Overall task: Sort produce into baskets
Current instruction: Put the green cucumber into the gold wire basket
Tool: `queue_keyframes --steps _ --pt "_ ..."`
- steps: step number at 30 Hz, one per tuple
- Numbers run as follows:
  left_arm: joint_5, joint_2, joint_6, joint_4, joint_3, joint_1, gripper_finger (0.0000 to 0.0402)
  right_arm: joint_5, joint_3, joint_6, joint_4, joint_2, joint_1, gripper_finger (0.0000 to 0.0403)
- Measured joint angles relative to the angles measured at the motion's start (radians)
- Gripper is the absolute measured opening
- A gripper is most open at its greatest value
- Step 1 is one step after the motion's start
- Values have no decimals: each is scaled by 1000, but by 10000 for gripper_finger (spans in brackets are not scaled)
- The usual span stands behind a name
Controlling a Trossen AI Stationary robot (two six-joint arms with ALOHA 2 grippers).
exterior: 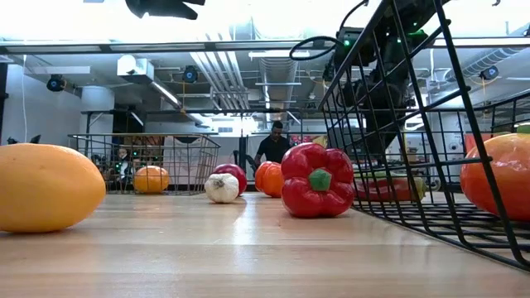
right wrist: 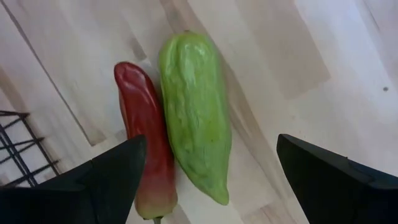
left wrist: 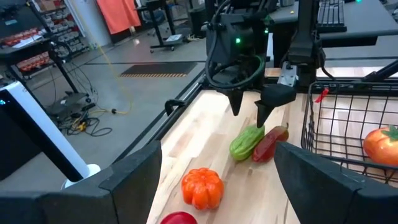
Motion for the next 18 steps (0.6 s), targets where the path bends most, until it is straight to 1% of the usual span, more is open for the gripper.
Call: queue_keyframes --steps 5,18 --pt "0 0 0 0 0 0 290 -46 0 4 38 5 -36 352" --pt "0 0 8 0 0 3 291 -52 0 -9 41 97 -52 352"
